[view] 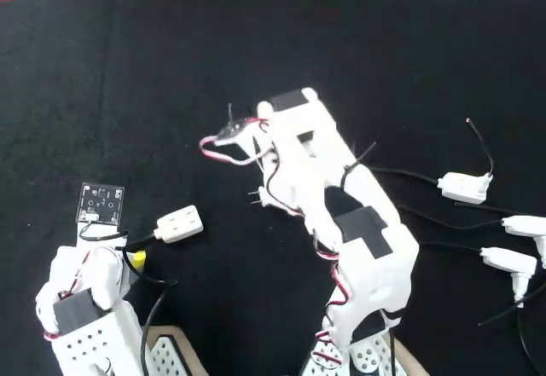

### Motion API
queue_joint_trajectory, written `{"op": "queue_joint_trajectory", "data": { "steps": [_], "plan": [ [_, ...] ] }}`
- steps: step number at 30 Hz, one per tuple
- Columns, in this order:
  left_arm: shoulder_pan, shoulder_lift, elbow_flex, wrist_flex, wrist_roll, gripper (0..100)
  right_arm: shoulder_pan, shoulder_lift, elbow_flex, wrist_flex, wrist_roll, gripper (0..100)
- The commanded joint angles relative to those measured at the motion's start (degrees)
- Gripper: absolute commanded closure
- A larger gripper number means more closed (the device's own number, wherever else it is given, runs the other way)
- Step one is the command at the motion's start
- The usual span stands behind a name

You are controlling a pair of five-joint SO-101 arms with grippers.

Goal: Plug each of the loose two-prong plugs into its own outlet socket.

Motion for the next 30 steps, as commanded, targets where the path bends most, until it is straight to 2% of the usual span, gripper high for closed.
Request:
{"op": "queue_joint_trajectory", "data": {
  "steps": [1,9,21,30],
  "plan": [
    [0.2,0.2,-0.3,0.6,-0.4,68,1.0,-3.0,4.1,-8.4,-0.5,86.8],
    [0.2,0.2,-0.3,0.6,-0.4,68,5.9,-0.9,5.1,-23.2,-0.2,86.8],
    [0.2,0.2,-0.3,0.6,-0.4,68,5.7,0.5,5.0,-42.4,-0.1,86.8],
    [0.4,0.2,-0.3,0.6,-0.4,68,4.6,0.5,-0.8,-43.8,-0.5,86.5]
  ]
}}
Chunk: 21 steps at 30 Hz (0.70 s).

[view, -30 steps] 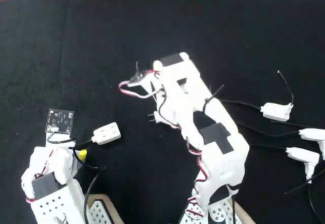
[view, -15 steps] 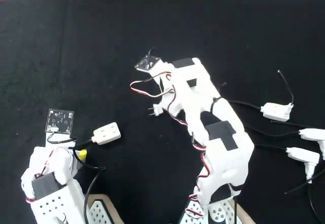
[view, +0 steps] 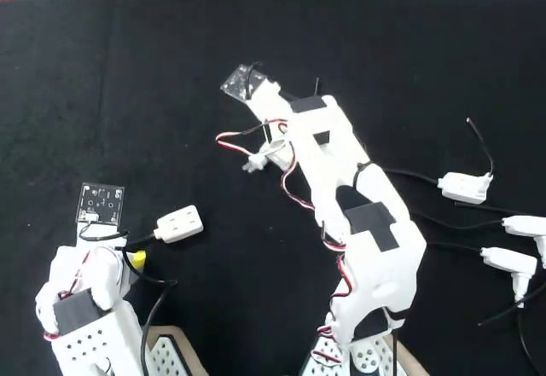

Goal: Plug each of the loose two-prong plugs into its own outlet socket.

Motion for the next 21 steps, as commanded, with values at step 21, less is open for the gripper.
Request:
{"op": "queue_joint_trajectory", "data": {
  "steps": [21],
  "plan": [
    [0.3,0.2,0.0,0.5,-0.4,68,-3.2,-9.8,-4.0,16.1,-60.7,86.4]
  ]
}}
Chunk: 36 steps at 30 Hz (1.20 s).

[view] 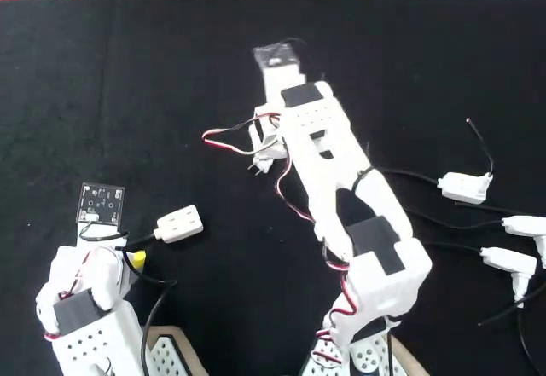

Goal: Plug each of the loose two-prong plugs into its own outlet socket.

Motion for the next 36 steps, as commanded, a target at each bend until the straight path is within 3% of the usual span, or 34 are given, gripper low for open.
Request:
{"op": "queue_joint_trajectory", "data": {
  "steps": [1,4,11,21,24,26,30,33,36],
  "plan": [
    [0.3,0.2,-0.3,0.5,-0.4,68,0.4,-2.5,2.2,-4.0,-16.0,86.4],
    [0.3,0.2,-0.3,0.5,-0.4,68,-0.2,-1.2,5.4,-10.0,-22.4,86.4],
    [0.2,0.2,-0.4,0.4,-0.4,68,-2.0,5.4,5.9,-15.6,-28.8,86.4],
    [0.2,0.2,-0.4,0.4,-0.4,68,-2.2,11.0,4.8,-16.8,-29.1,86.9],
    [0.2,0.2,-0.4,0.4,-0.4,68,-2.5,10.9,4.8,-17.0,-28.8,92.4],
    [0.2,0.2,-0.4,0.4,-0.4,68,-3.3,10.9,4.4,-17.1,-26.1,98.5],
    [0.2,0.2,-0.4,0.4,-0.4,68,-4.7,10.9,2.8,-14.9,-21.2,98.7],
    [0.2,0.2,-0.4,0.4,-0.4,68,-4.6,10.9,-1.1,-8.3,-18.5,98.7],
    [0.2,0.2,-0.4,0.4,-0.4,68,-4.8,10.9,-6.9,1.2,-9.5,98.7]
  ]
}}
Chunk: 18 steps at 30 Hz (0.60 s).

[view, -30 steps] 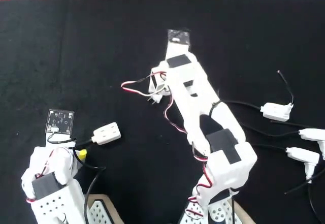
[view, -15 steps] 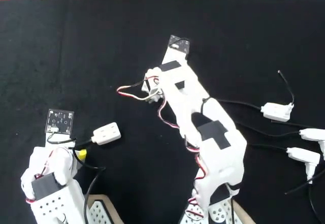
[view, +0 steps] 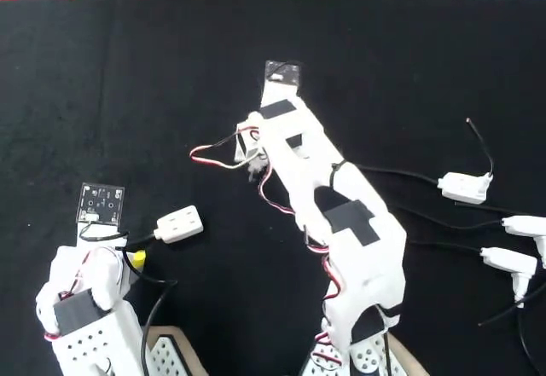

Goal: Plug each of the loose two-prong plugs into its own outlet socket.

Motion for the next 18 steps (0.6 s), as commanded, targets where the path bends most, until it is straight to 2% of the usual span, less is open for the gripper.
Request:
{"op": "queue_joint_trajectory", "data": {
  "steps": [1,6,11,13,18],
  "plan": [
    [0.2,0.2,-0.4,0.4,-0.4,68,-1.3,-0.7,-9.5,15.1,13.2,98.6],
    [0.2,0.2,-0.4,0.4,-0.4,68,-1.1,-0.2,-17.2,31.6,33.8,98.5],
    [0.2,0.2,-0.4,0.4,-0.4,68,-0.8,1.6,-14.8,35.0,50.4,98.5],
    [0.2,0.2,-0.4,0.4,-0.4,68,-0.7,4.4,-13.3,35.0,54.2,98.4],
    [0.2,0.2,-0.4,0.4,-0.4,68,-0.7,12.1,-13.1,34.8,56.4,95.4]
  ]
}}
